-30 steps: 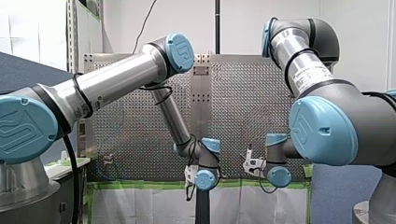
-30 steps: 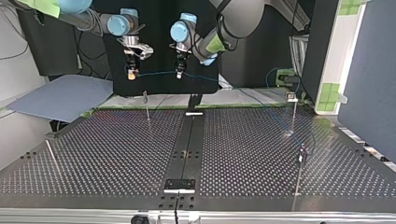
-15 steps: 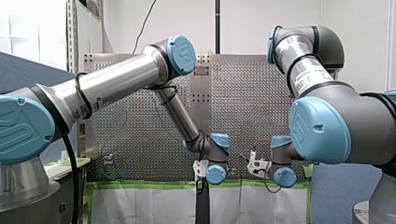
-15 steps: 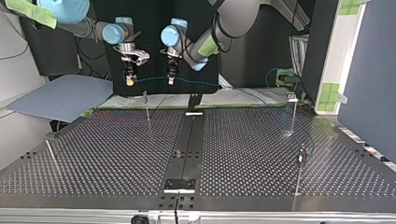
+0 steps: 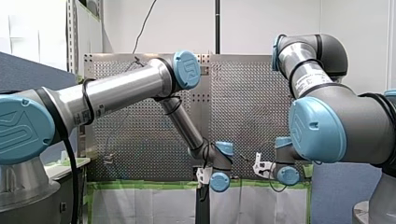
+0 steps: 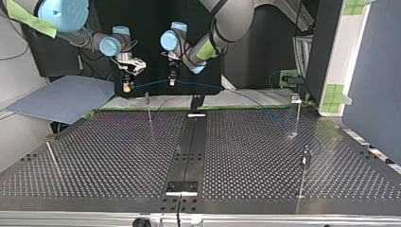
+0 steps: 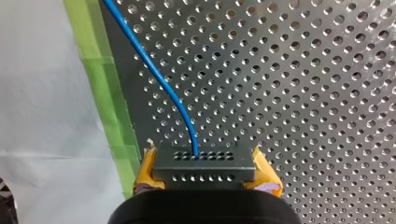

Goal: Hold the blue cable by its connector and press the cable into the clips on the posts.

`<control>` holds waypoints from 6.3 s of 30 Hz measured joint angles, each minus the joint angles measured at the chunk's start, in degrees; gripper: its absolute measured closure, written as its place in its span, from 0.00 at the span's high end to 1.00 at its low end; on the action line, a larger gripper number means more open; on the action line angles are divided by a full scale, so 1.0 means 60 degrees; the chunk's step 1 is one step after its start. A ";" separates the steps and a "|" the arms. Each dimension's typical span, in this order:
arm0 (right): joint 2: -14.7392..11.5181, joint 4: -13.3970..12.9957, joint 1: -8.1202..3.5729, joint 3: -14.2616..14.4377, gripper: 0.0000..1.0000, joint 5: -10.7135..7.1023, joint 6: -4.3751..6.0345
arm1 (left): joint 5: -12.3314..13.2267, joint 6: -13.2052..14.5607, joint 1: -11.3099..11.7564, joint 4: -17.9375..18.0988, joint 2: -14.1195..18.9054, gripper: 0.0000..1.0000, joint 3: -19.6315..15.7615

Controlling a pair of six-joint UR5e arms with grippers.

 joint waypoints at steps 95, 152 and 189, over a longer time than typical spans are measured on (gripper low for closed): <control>-0.0280 0.1832 -0.1403 -0.1705 0.00 -0.1353 0.0262 | 0.0829 0.0552 0.0268 -0.1822 -0.0575 0.00 0.2617; 0.0278 0.1430 -0.0918 -0.2559 0.00 -0.1292 0.0563 | 0.2310 -0.0653 0.1250 -0.2624 -0.0918 0.00 0.3783; 0.0296 0.1531 -0.1099 -0.2971 0.00 -0.0637 0.1064 | 0.2483 -0.0719 0.1703 -0.3688 -0.1448 0.00 0.4349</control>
